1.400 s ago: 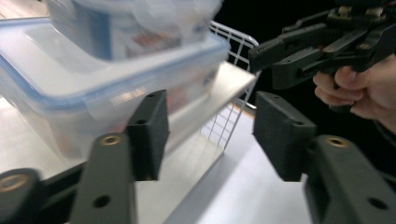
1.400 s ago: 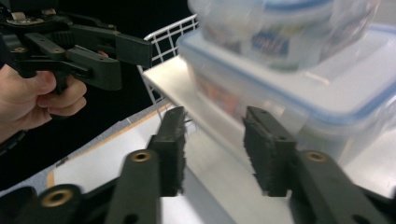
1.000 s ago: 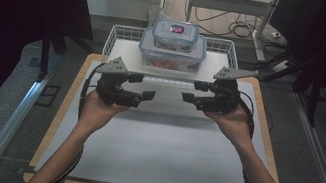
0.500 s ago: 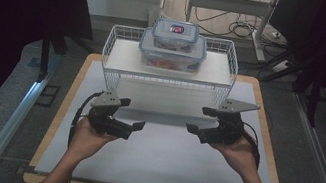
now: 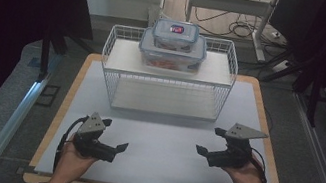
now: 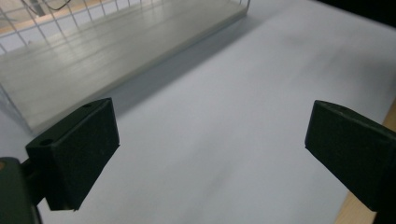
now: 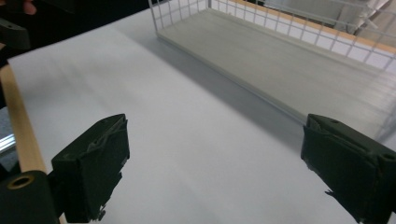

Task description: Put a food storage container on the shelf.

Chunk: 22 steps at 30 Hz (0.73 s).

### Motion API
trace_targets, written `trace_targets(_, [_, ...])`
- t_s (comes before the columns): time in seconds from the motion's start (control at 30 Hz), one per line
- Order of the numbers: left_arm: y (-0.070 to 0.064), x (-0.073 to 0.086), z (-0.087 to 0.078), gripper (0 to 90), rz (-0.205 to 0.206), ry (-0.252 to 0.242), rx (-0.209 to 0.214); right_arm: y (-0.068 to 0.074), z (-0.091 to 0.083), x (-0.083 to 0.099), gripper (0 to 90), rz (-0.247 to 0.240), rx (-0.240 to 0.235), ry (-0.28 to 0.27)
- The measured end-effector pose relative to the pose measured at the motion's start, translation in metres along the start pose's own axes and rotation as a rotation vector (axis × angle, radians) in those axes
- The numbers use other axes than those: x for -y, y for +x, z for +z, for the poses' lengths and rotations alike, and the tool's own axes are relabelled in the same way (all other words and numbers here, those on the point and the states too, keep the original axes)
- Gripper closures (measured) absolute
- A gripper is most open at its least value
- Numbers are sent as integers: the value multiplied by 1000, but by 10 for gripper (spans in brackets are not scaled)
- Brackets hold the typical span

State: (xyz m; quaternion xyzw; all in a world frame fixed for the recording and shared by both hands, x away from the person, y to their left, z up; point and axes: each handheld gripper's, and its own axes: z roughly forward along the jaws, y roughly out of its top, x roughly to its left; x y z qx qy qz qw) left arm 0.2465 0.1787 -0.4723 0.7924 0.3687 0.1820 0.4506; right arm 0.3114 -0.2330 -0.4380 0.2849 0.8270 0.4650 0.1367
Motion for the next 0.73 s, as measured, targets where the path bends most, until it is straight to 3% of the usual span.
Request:
trace_targets(0.27, [-3,31,4,23,4,56,-55,-11,0,42,59,14,48,20])
trace_targets(0.43, [-2,53,11,17,54,149,-112,-18,11,63,59,19,64,70])
trace_targets(0.5, [1,57,15,12,40,172,-108,-20,16,66,59,13,65,92])
trace_targets(0.73, [6,56,14,8,11,130,-101,-23,17,68,61,19,57,95])
